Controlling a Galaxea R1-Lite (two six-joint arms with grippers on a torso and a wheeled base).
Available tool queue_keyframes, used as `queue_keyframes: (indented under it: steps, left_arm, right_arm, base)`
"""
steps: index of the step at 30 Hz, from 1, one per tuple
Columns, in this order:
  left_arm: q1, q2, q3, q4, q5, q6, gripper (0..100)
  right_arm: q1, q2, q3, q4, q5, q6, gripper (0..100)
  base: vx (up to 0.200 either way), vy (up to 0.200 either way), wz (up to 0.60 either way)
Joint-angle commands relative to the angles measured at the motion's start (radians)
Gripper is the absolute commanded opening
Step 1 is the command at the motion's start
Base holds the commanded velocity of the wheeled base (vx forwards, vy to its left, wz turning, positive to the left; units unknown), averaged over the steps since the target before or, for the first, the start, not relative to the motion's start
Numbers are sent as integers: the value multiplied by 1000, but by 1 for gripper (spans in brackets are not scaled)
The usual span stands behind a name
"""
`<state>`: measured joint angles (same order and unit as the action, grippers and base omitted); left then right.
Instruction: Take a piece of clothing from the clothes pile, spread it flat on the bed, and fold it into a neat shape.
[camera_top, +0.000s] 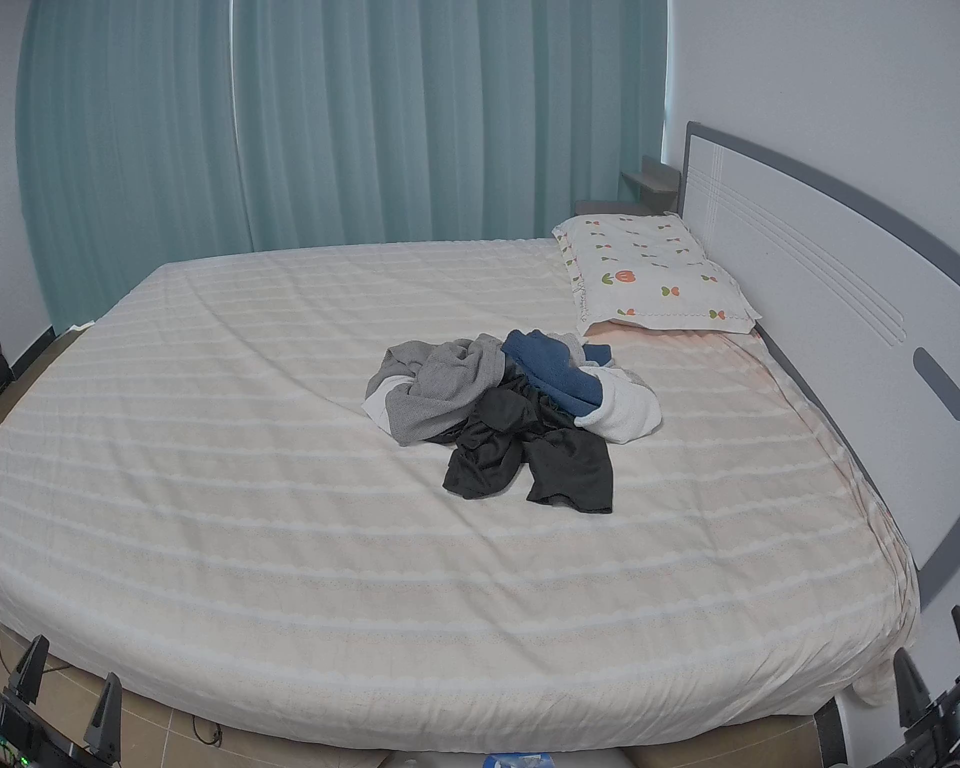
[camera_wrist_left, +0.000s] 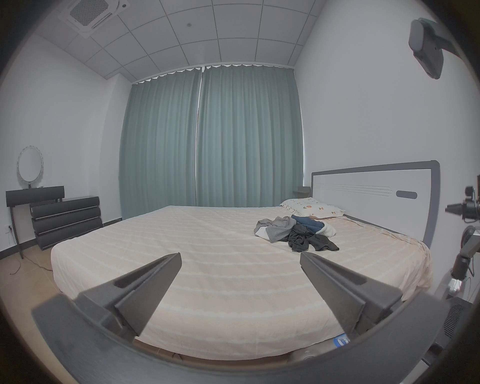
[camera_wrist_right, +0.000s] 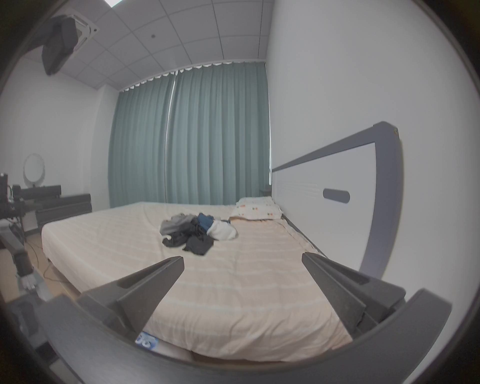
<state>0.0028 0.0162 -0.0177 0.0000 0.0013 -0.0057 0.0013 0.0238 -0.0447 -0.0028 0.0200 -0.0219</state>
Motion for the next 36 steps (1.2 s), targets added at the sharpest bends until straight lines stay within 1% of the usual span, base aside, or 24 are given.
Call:
queue_keyframes:
  steps: [1, 3, 4, 5, 7, 8, 10, 11, 12, 15, 17, 18, 19, 20, 21, 23, 24, 25, 26, 29, 30, 31, 32, 36]
  left_arm:
    - [0, -12, 16, 0, 0, 0, 100]
    - [0, -12, 16, 0, 0, 0, 100]
    - [0, -12, 16, 0, 0, 0, 100]
    - [0, -12, 16, 0, 0, 0, 100]
    - [0, -12, 16, 0, 0, 0, 100]
    - [0, -12, 16, 0, 0, 0, 100]
    - [0, -12, 16, 0, 0, 0, 100]
    - [0, -12, 16, 0, 0, 0, 100]
    - [0, -12, 16, 0, 0, 0, 100]
    - [0, -12, 16, 0, 0, 0, 100]
    - [0, -12, 16, 0, 0, 0, 100]
    - [0, -12, 16, 0, 0, 0, 100]
    - [0, -12, 16, 0, 0, 0, 100]
    - [0, -12, 16, 0, 0, 0, 100]
    - [0, -12, 16, 0, 0, 0, 100]
    - [0, -12, 16, 0, 0, 0, 100]
    - [0, -12, 16, 0, 0, 0, 100]
    - [0, -12, 16, 0, 0, 0, 100]
    - [0, -12, 16, 0, 0, 0, 100]
    - [0, -12, 16, 0, 0, 0, 100]
    - [0, -12, 16, 0, 0, 0, 100]
    - [0, -12, 16, 0, 0, 0, 100]
    - [0, -12, 16, 0, 0, 0, 100]
    - [0, -12, 16, 0, 0, 0, 100]
  right_arm:
    - [13, 189, -253, 12, 44, 85, 100]
    - [14, 331, -288, 10, 64, 53, 100]
    - [14, 331, -288, 10, 64, 53, 100]
    - [14, 456, -281, 6, 101, 30, 100]
    - [16, 519, -279, 3, 117, 30, 100]
    - [23, 666, -284, -2, 150, 33, 100]
    - [45, 800, -296, -39, 169, 46, 100]
    - [45, 800, -296, -39, 169, 46, 100]
    - [85, 930, -314, -114, 170, 82, 100]
    - [160, 1114, -336, -233, 158, 162, 100]
    - [194, 1283, -379, -339, 133, 231, 100]
    - [194, 1283, -379, -339, 133, 231, 100]
    - [209, 1400, -416, -391, 107, 267, 100]
    - [209, 1400, -416, -391, 107, 267, 100]
    - [232, 1519, -472, -441, 72, 300, 100]
    - [244, 1618, -527, -470, 46, 327, 100]
    - [244, 1618, -527, -470, 46, 327, 100]
    - [261, 1737, -601, -497, 15, 367, 100]
    - [266, 1753, -613, -499, 11, 375, 100]
    - [313, 1964, -802, -513, -81, 459, 100]
    - [313, 1964, -802, -513, -81, 459, 100]
    - [333, 2064, -908, -513, -147, 508, 100]
    - [341, 2108, -963, -513, -175, 533, 100]
    - [358, 2213, -1115, -497, -206, 583, 100]
  base:
    - [0, 0, 0]
    - [0, 0, 0]
    - [0, 0, 0]
    - [0, 0, 0]
    - [0, 0, 0]
    - [0, 0, 0]
    - [0, 0, 0]
    - [0, 0, 0]
    - [0, 0, 0]
    - [0, 0, 0]
    - [0, 0, 0]
    - [0, 0, 0]
    - [0, 0, 0]
    - [0, 0, 0]
    - [0, 0, 0]
    - [0, 0, 0]
    - [0, 0, 0]
    - [0, 0, 0]
    - [0, 0, 0]
    - [0, 0, 0]
    - [0, 0, 0]
    - [0, 0, 0]
    - [0, 0, 0]
    - [0, 0, 0]
